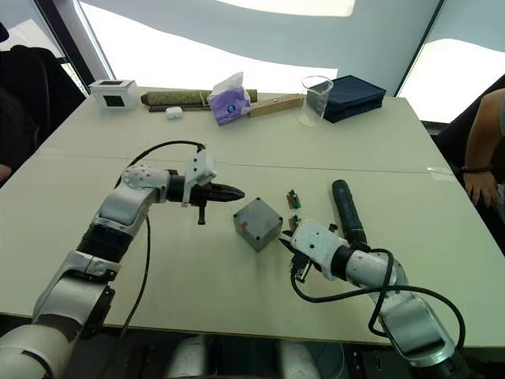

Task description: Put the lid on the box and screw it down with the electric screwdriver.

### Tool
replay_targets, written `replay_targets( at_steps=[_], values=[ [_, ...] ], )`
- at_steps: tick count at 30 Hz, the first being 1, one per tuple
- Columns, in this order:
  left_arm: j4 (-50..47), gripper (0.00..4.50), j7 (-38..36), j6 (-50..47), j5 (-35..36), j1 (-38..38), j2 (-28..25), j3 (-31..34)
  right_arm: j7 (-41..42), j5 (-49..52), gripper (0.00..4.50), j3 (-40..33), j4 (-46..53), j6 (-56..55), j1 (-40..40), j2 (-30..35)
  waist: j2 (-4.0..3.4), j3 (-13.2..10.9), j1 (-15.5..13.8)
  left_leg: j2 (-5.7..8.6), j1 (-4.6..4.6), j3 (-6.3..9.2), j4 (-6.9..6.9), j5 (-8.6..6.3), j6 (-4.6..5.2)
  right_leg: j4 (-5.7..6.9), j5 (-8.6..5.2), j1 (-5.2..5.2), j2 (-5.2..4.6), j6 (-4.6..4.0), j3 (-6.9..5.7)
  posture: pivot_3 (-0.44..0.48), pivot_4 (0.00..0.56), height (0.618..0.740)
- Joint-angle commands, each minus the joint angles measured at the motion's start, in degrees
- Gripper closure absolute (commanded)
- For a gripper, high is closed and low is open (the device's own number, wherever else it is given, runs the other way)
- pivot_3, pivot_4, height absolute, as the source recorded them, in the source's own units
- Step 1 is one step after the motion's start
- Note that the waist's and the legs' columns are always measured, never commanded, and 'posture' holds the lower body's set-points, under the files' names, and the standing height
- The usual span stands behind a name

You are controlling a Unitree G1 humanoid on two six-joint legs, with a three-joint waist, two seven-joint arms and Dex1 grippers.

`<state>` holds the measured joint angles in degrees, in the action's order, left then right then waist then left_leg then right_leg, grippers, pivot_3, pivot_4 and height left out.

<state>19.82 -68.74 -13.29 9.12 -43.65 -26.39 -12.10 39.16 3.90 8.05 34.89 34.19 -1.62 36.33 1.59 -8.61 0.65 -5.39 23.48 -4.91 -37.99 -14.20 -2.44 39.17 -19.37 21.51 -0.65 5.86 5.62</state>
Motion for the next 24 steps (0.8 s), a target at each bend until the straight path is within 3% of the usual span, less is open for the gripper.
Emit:
replay_targets(
  at_steps=[1,7,11,14,24],
  values=[
    [2.45,4.50,2.42,3.06,-2.28,0.47,-0.02,-0.05,-2.57,0.48,4.46,1.38,-0.05,5.80,-3.14,-2.27,0.01,-0.01,-0.04,0.00,0.03,-0.01,0.00,0.00,0.00,0.00,0.00,0.04,-0.01,0.00,0.00,0.000,0.150,0.721],
    [6.51,4.50,2.05,7.13,-4.85,1.34,2.19,-2.98,-4.99,-0.01,4.46,3.76,-1.88,9.83,-6.40,-3.97,0.01,-0.02,0.04,0.00,0.19,-0.04,0.03,0.00,0.00,0.00,0.02,0.25,0.00,0.04,0.02,0.000,0.150,0.721],
    [6.13,4.50,-1.78,7.35,-5.61,2.30,1.80,-5.43,-4.40,0.12,4.46,5.12,-2.66,9.88,-7.61,-3.46,-0.01,-0.01,0.14,0.00,1.00,-0.03,-0.05,0.03,-0.04,0.14,0.09,1.08,0.02,0.15,0.02,0.000,0.150,0.721],
    [5.88,4.50,-1.66,7.37,-5.70,2.53,1.97,-5.48,-3.87,0.66,4.46,5.50,-2.90,9.95,-7.94,-3.34,-0.02,-0.02,0.10,0.00,1.00,-0.03,-0.02,0.03,-0.03,0.14,0.09,1.11,0.04,0.14,0.02,0.000,0.150,0.721],
    [-6.57,4.50,-10.30,0.48,-0.80,7.19,-2.47,-5.14,1.02,1.73,4.46,9.28,-5.00,7.91,-11.57,-3.36,-0.08,-0.07,0.23,-0.01,0.99,-0.03,0.02,0.03,-0.03,0.15,0.08,1.12,0.06,0.13,0.02,0.000,0.150,0.721]
  ],
)
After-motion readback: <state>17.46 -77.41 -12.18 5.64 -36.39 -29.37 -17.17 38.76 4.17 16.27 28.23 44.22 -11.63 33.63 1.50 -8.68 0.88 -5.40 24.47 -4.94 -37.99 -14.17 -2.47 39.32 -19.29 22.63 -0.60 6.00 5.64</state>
